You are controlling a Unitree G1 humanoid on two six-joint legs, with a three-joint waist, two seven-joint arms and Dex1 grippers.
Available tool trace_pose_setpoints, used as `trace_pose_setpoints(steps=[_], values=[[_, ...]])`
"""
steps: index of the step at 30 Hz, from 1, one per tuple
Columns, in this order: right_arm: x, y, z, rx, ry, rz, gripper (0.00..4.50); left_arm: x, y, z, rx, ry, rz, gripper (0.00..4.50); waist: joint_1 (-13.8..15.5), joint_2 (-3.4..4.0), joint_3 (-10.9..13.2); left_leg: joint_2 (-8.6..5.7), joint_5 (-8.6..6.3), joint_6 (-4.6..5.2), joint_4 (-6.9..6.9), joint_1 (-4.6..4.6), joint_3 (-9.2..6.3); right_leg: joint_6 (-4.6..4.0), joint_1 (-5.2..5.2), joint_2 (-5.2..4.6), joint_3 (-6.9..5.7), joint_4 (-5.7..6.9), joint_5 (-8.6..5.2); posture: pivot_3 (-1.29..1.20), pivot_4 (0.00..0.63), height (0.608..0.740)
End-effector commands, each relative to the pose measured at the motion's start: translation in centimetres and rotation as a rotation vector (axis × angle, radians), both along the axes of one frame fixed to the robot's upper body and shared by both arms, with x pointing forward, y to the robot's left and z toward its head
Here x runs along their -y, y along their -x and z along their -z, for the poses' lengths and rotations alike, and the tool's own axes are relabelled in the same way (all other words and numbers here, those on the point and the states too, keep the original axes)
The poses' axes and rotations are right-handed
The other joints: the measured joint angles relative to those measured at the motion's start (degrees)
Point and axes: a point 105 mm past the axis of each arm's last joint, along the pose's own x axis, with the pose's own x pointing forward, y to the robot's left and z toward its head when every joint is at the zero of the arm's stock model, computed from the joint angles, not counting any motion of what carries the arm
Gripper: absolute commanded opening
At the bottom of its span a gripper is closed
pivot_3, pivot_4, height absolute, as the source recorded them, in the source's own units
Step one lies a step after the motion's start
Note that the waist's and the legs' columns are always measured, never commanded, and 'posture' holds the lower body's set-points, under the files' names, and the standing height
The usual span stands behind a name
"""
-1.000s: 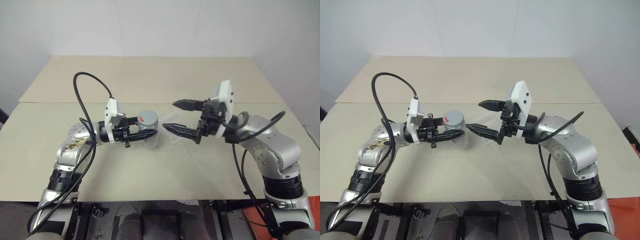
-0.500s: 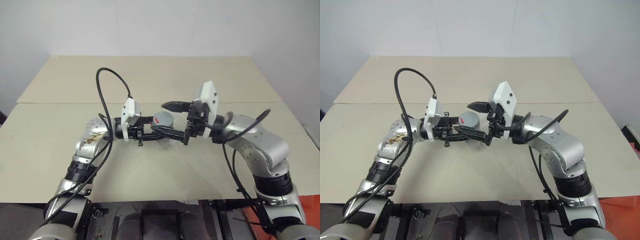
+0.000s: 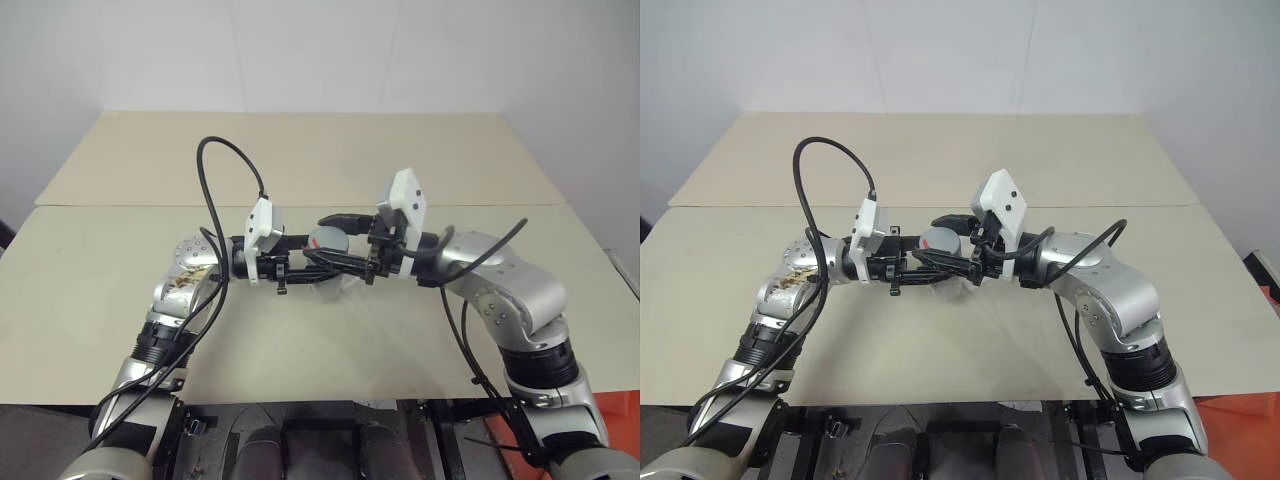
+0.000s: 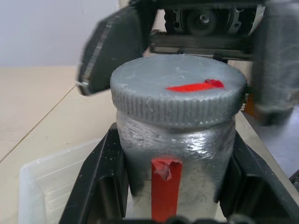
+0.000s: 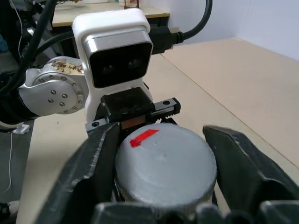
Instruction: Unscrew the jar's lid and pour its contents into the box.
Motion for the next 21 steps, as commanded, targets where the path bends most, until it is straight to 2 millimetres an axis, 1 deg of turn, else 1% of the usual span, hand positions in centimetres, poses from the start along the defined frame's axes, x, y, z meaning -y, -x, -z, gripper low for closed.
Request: trace_pose_setpoints(steps=[1,4,5,9,11,13,17,21], values=[[0.0,0.4,-1.4,0.072,-0.027,-0.024,2.75,0.0,0.4,-1.0,0.050,0.018,0.017,2.03,0.00,0.00,0.00,0.00,0.00,0.00,0.00,0.00,0.00,0.00,0.00,0.00,0.00,0.00,0.00,0.00,0.150,0.740],[-0.2,0.4,-1.3,0.069,-0.027,-0.043,2.75,-0.2,0.4,-0.9,0.045,0.011,0.028,2.03,0.00,0.00,0.00,0.00,0.00,0.00,0.00,0.01,0.00,0.00,0.01,0.00,0.00,0.00,0.00,0.00,0.150,0.740],[-0.3,0.8,-1.2,0.069,-0.023,-0.087,2.75,-0.2,0.6,-0.9,0.044,0.004,0.045,2.03,0.00,0.00,0.00,0.00,0.00,0.00,0.00,0.01,0.00,0.00,0.00,0.00,0.00,0.00,0.00,0.00,0.150,0.740],[-0.1,2.4,-0.7,0.068,-0.007,-0.319,2.75,0.3,1.8,-0.5,0.050,-0.044,0.153,2.03,0.00,0.00,0.00,0.00,0.00,0.00,0.00,0.00,0.00,0.00,0.02,0.00,-0.01,-0.03,0.00,0.00,0.150,0.740],[0.1,3.2,-0.1,0.070,0.046,-0.462,2.75,0.5,2.7,-0.3,0.062,-0.070,0.234,2.03,0.04,0.01,0.01,-0.01,0.00,0.00,0.00,0.01,0.01,0.00,0.04,0.00,-0.01,-0.03,0.00,0.00,0.150,0.740],[0.4,3.5,0.5,0.085,0.102,-0.570,2.75,0.6,3.1,-0.3,0.069,-0.074,0.283,2.03,-0.01,0.01,0.01,-0.01,0.00,0.00,0.02,0.01,0.01,0.00,0.04,0.00,-0.02,-0.03,0.00,0.00,0.150,0.740],[0.4,2.7,0.6,0.072,0.109,-0.698,2.75,1.1,3.6,-0.9,0.091,-0.047,0.323,2.03,-0.20,0.01,0.01,0.03,0.00,0.00,0.02,0.07,0.01,0.00,0.05,0.04,-0.02,0.00,0.00,0.00,0.150,0.740],[0.0,1.2,1.1,0.074,0.134,-0.697,2.75,1.3,4.1,-1.0,0.097,-0.035,0.334,2.03,-0.16,0.02,0.02,0.04,0.00,0.00,0.00,0.04,0.00,0.00,0.01,0.05,-0.02,0.01,0.00,0.00,0.150,0.740]])
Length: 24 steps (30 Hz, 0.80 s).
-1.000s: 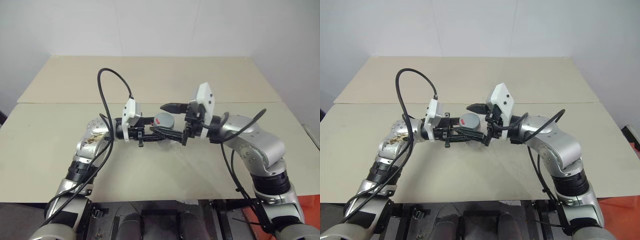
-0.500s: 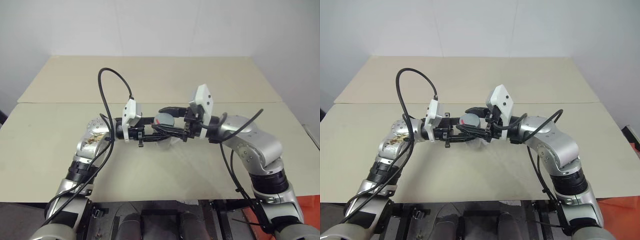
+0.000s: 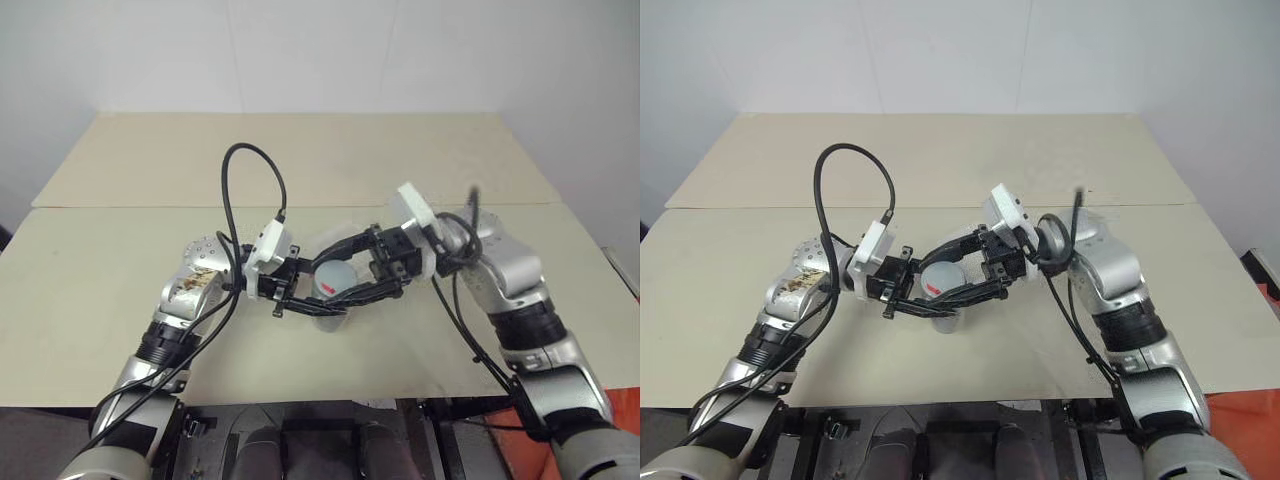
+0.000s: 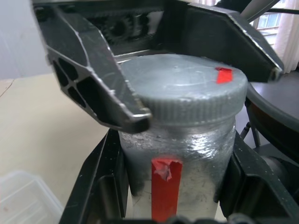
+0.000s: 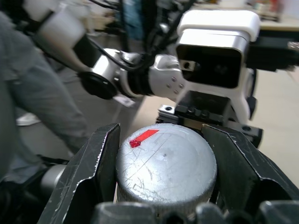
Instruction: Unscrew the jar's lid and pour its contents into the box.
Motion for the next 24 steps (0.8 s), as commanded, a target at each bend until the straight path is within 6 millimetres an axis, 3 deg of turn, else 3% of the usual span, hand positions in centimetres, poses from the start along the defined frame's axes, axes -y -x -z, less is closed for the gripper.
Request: trace_pose_setpoints(steps=[1,6,7,12,17,20,24], values=[[-0.7,-0.6,0.3,0.050,0.029,-0.030,2.75,0.5,0.7,-1.7,0.080,0.047,0.030,2.03,0.00,0.00,0.00,0.00,0.00,0.00,0.02,-0.01,0.00,0.00,0.00,0.00,0.00,0.00,0.00,0.00,0.150,0.740],[-0.2,-1.0,-0.2,0.051,-0.005,0.036,4.34,-0.2,0.0,-1.7,0.095,0.046,-0.053,2.03,0.39,0.02,0.02,-0.02,0.00,-0.01,0.05,-0.06,-0.02,0.00,-0.01,-0.05,-0.05,0.06,0.00,0.00,0.150,0.740],[0.2,-0.8,-0.4,0.061,-0.024,0.059,4.47,-0.6,-0.1,-1.6,0.093,0.043,-0.074,2.03,0.42,0.02,0.02,-0.03,0.00,-0.01,0.05,-0.07,-0.02,0.00,-0.01,-0.05,-0.05,0.09,0.01,0.00,0.150,0.740],[2.1,0.5,-2.0,0.112,-0.127,0.190,4.47,-2.3,-0.8,-1.8,0.081,0.059,-0.190,2.03,0.40,0.04,0.03,-0.02,0.00,-0.01,0.04,-0.09,-0.06,0.00,-0.04,-0.06,-0.08,0.09,0.00,0.00,0.150,0.740],[2.9,1.7,-2.7,0.135,-0.181,0.342,4.47,-2.6,-1.8,-1.4,0.080,0.047,-0.274,2.03,0.36,0.03,0.03,-0.02,0.00,-0.01,0.04,-0.05,-0.09,0.00,0.00,-0.06,-0.09,0.05,0.00,0.00,0.150,0.740],[2.1,1.9,-3.1,0.121,-0.204,0.425,4.47,-2.3,-2.2,-1.3,0.073,0.053,-0.304,2.03,0.24,0.04,0.03,-0.03,0.00,-0.01,0.04,-0.05,-0.08,0.00,0.01,-0.06,-0.09,0.03,0.00,0.00,0.150,0.740],[0.2,0.5,-3.1,0.124,-0.179,0.589,4.47,-1.6,-2.6,-1.6,0.053,0.092,-0.327,2.03,0.04,0.04,0.02,-0.01,0.00,-0.01,0.03,-0.04,-0.08,0.00,-0.03,-0.04,-0.08,0.07,0.00,0.00,0.150,0.740]])
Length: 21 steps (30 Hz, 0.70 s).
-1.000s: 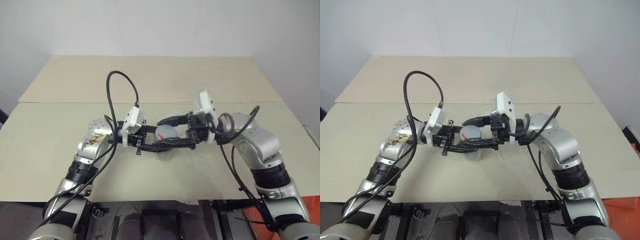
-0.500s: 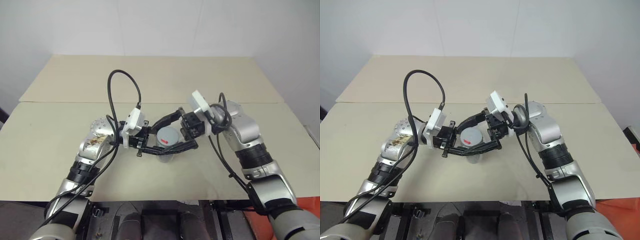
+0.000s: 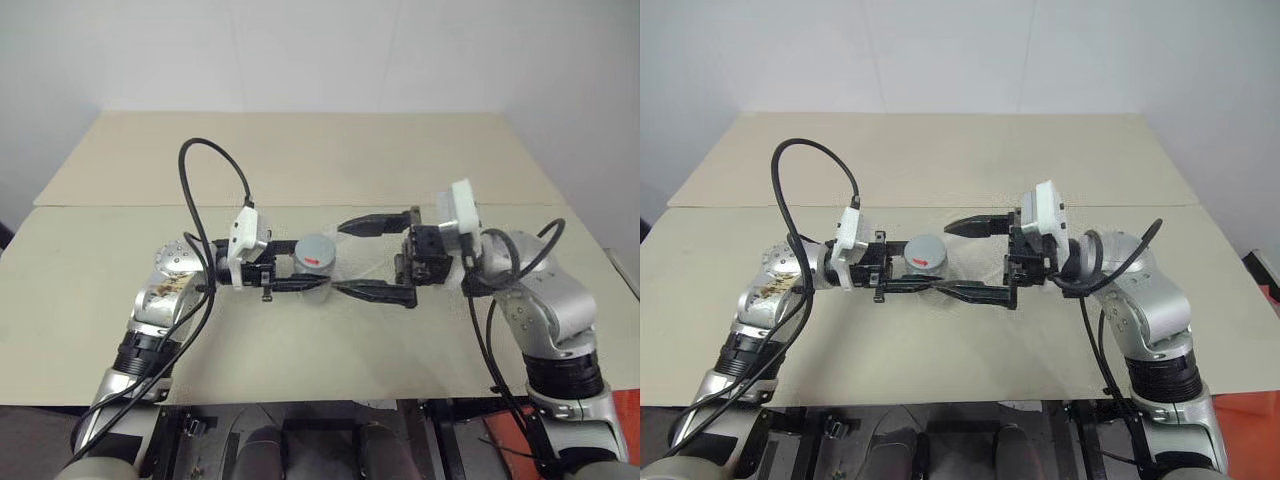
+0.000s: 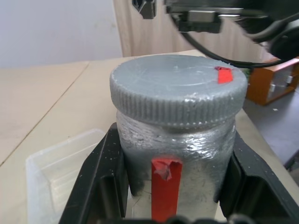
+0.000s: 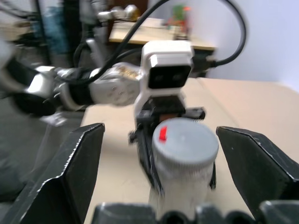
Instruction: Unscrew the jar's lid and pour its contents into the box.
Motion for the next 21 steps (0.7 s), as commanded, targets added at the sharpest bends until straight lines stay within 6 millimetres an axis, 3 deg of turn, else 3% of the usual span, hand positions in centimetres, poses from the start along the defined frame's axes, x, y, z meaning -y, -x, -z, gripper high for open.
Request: trace_pose_setpoints(steps=[1,8,12,21], values=[[-1.3,-0.7,-0.7,0.026,0.012,0.106,4.47,0.6,-0.2,-1.0,0.031,0.028,-0.012,2.03,0.01,0.00,0.00,0.00,0.00,0.00,0.00,0.00,0.00,0.00,0.00,0.00,0.00,0.00,0.00,0.00,0.150,0.740],[-2.5,-1.5,-0.1,-0.026,0.009,0.124,4.47,1.0,0.1,-1.2,0.026,0.046,-0.008,2.03,0.24,0.00,0.00,-0.04,0.00,0.00,0.01,-0.08,0.00,0.00,0.00,-0.02,-0.02,-0.07,0.00,0.00,0.150,0.740],[-2.7,-3.0,0.4,-0.051,0.020,0.190,4.47,0.8,0.3,-1.5,0.029,0.047,0.007,2.03,0.11,0.00,0.00,-0.02,0.00,0.00,0.01,-0.04,0.00,0.00,0.01,-0.01,-0.02,-0.04,0.00,0.00,0.150,0.740],[0.5,-3.8,0.6,-0.079,-0.005,0.243,4.47,0.3,1.4,-1.3,0.032,0.016,0.050,2.03,0.19,0.00,0.00,-0.02,0.00,0.00,-0.01,-0.08,-0.01,0.00,0.01,-0.02,-0.04,-0.08,0.00,0.00,0.150,0.740]])
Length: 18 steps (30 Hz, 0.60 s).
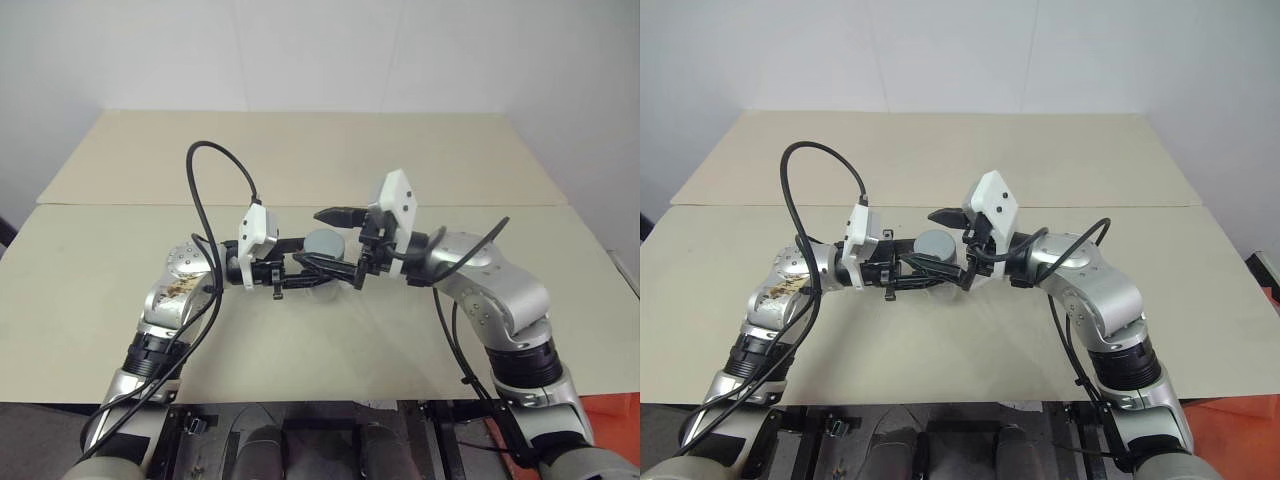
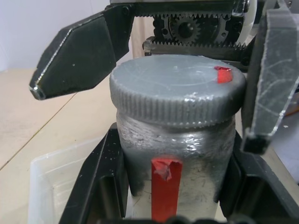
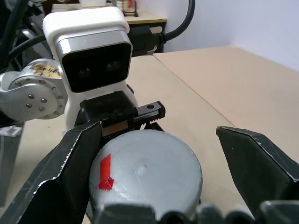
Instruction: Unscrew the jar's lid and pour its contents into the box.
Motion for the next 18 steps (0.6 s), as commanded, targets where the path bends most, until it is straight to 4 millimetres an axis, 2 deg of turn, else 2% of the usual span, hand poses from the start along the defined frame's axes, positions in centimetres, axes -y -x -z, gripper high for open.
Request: trace_pose_setpoints(steps=[1,10,18], values=[[2.9,-1.1,-1.1,0.047,-0.027,0.103,4.47,-0.1,1.3,-1.1,0.045,0.009,0.063,2.03,-0.08,0.00,0.00,0.00,0.00,0.00,0.00,0.02,0.00,0.00,0.01,0.00,0.00,0.00,0.00,0.00,0.150,0.740],[5.1,-0.6,-1.3,0.063,-0.032,0.114,4.47,-1.3,2.2,-1.3,0.046,-0.021,0.078,2.03,-0.13,0.00,0.00,0.02,0.00,0.00,-0.02,0.01,-0.01,0.00,-0.01,0.01,0.00,-0.02,0.00,0.00,0.150,0.740],[7.0,1.2,-0.7,0.036,-0.021,0.059,4.47,-2.1,2.3,-1.5,0.033,-0.026,0.071,2.03,0.12,0.00,0.00,0.02,0.00,0.00,-0.02,0.02,0.00,0.00,0.02,0.01,0.00,-0.03,-0.01,0.00,0.150,0.740]])
